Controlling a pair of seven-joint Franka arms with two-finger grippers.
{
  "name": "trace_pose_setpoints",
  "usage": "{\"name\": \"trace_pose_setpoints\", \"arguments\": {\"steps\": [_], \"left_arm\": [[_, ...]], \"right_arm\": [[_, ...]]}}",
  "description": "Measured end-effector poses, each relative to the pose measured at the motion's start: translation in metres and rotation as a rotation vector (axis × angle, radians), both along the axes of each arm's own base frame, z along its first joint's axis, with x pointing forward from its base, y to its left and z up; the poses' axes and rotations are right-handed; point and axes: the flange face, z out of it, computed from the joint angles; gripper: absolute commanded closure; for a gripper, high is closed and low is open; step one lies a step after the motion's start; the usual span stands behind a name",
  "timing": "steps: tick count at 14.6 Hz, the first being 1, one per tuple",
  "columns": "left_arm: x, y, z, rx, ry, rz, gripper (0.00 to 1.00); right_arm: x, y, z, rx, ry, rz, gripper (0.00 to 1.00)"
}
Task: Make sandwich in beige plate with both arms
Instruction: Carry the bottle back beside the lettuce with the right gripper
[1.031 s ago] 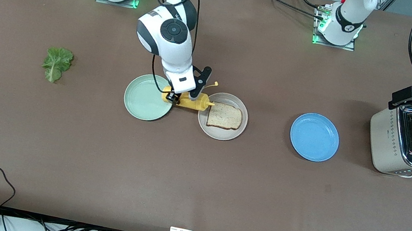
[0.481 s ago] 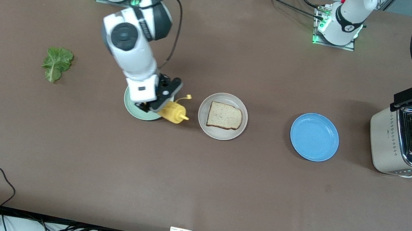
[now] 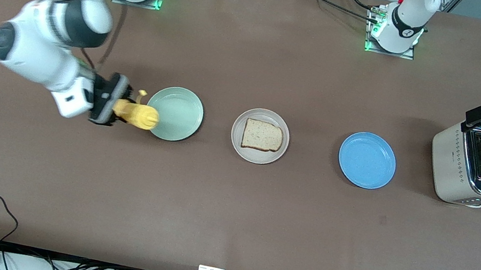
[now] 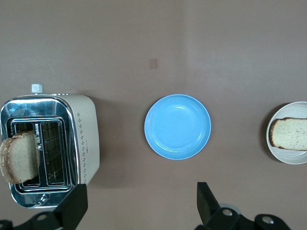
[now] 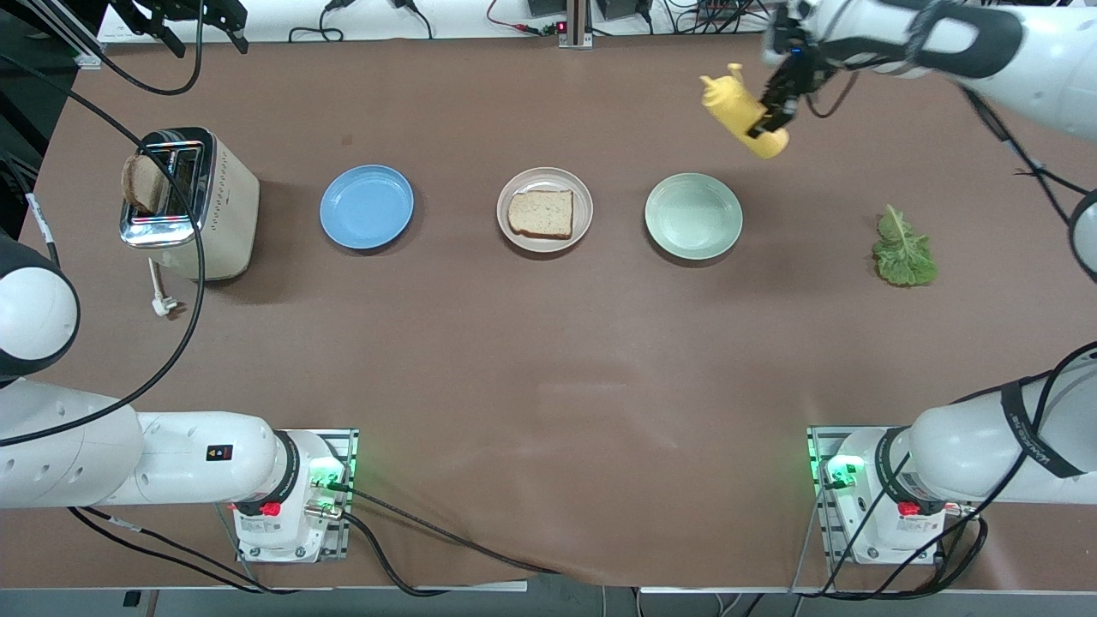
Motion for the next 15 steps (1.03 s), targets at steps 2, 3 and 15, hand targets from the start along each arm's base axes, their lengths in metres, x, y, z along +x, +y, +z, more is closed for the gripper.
{"name": "trace_pose_setpoints", "arguments": {"steps": [2,3,15], "left_arm": [[0.0,0.004,0.0,0.0,0.0,0.004,0.0],[0.0,0.003,0.0,0.0,0.0,0.002,0.0],[0.0,-0.004,0.002,0.0,-0.004,-0.016,0.0]], "right_arm": [[-0.005,-0.042,-0.017,0.078,-0.015,0.045,1.0],[-0.009,-0.055,-0.026,0.121,-0.024,0.058,1.0],[-0.076,-0.168,-0.158,0.522,-0.113,0.103,0.99]]}}
